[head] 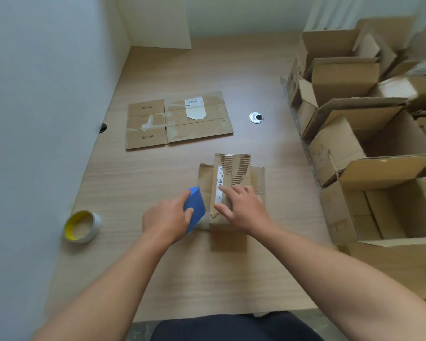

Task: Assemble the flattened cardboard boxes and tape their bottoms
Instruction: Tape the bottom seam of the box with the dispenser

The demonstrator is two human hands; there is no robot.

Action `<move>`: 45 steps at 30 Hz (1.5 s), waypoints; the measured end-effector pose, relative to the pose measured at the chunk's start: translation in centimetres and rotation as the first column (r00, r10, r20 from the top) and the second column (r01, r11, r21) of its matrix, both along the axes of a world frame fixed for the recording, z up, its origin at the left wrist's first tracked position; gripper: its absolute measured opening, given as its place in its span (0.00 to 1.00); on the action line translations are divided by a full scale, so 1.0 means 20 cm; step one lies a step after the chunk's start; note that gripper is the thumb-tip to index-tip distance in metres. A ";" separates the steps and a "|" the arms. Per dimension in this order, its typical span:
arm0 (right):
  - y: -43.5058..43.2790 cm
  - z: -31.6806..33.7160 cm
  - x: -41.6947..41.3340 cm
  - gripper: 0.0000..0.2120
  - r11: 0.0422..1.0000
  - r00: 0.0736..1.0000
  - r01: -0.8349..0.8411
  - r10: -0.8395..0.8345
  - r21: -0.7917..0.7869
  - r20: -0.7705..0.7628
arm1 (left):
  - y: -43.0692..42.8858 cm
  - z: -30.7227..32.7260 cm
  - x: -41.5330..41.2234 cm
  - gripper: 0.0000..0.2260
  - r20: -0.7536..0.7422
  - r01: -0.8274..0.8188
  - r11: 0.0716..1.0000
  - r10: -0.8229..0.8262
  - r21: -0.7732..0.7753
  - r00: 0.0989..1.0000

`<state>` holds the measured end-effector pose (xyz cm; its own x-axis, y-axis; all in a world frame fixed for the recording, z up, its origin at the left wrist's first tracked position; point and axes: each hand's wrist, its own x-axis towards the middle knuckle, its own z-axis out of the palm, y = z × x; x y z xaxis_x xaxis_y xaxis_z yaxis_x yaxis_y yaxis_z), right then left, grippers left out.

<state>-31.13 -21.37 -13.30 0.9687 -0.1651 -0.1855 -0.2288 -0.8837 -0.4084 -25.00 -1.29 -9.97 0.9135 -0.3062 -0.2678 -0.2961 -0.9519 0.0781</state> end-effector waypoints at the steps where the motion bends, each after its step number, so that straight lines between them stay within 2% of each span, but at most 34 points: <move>1: 0.01 0.01 0.01 0.30 0.999 0.999 0.047 -0.047 -0.022 -0.004 | 0.03 0.01 -0.01 0.21 -0.001 -0.025 1.000 0.025 -0.016 1.000; 5: 0.07 0.02 0.02 0.42 0.984 0.975 0.180 -0.179 -0.005 -0.129 | 0.11 0.05 -0.05 0.22 -0.049 -0.106 0.991 0.103 -0.078 0.994; 8: 0.09 -0.01 0.00 0.43 0.985 0.966 0.174 -0.173 -0.011 -0.194 | 0.15 0.10 -0.05 0.23 -0.066 -0.149 0.980 0.141 -0.129 0.988; 10: 0.08 -0.01 -0.01 0.41 0.995 0.972 0.087 -0.095 -0.048 -0.215 | 0.17 0.13 -0.05 0.23 -0.075 -0.174 0.971 0.164 -0.162 0.984; 12: 0.05 -0.01 -0.03 0.40 0.990 0.973 -0.082 0.054 -0.115 -0.226 | 0.20 0.14 -0.05 0.23 -0.105 -0.220 0.951 0.201 -0.217 0.974; 14: 0.00 0.00 -0.07 0.40 0.956 0.953 -0.246 0.208 -0.161 -0.221 | 0.23 0.15 -0.04 0.22 -0.143 -0.259 0.931 0.229 -0.257 0.963; 16: -0.05 0.00 -0.12 0.41 0.926 0.934 -0.330 0.292 -0.182 -0.207 | 0.26 0.15 -0.05 0.22 -0.168 -0.283 0.919 0.244 -0.275 0.955; 18: -0.08 0.01 -0.13 0.41 0.916 0.935 -0.337 0.297 -0.219 -0.193 | 0.28 0.15 -0.06 0.22 -0.193 -0.312 0.901 0.262 -0.302 0.945; 22: -0.07 0.02 -0.10 0.39 0.920 0.968 -0.245 0.215 -0.307 -0.130 | 0.31 0.17 -0.07 0.22 -0.213 -0.327 0.892 0.270 -0.311 0.939; 25: -0.04 0.01 -0.09 0.35 0.925 0.969 -0.235 0.198 -0.299 -0.150 | 0.32 0.19 -0.07 0.21 -0.192 -0.308 0.900 0.258 -0.310 0.947; 28: -0.04 0.02 -0.09 0.35 0.905 0.936 -0.325 0.264 -0.277 -0.234 | 0.33 0.22 -0.06 0.21 -0.181 -0.286 0.903 0.239 -0.321 0.954; 32: -0.07 0.07 -0.07 0.34 0.816 0.878 -0.473 0.405 -0.332 -0.255 | 0.35 0.22 -0.06 0.21 -0.186 -0.275 0.906 0.224 -0.321 0.957; 36: -0.03 0.08 -0.10 0.29 0.859 0.912 -0.409 0.395 -0.308 -0.109 | 0.36 0.21 -0.08 0.22 -0.201 -0.277 0.905 0.220 -0.323 0.955; 38: 0.03 0.05 -0.13 0.30 0.889 0.931 -0.360 0.362 -0.282 -0.046 | 0.35 0.20 -0.08 0.22 -0.210 -0.283 0.902 0.222 -0.327 0.952; 41: 0.10 -0.01 -0.17 0.33 0.913 0.955 -0.291 0.293 -0.286 -0.036 | 0.35 0.20 -0.09 0.22 -0.225 -0.296 0.892 0.228 -0.341 0.947; 45: 0.14 -0.05 -0.19 0.31 0.935 0.971 -0.240 0.235 -0.261 -0.051 | 0.34 0.19 -0.09 0.22 -0.237 -0.299 0.890 0.225 -0.344 0.945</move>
<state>-34.88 -18.60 -14.26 0.9825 0.0237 -0.1847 -0.0046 -0.9884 -0.1515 -26.71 5.59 -6.18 0.9189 -0.1729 -0.3546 0.0148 -0.8831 0.4690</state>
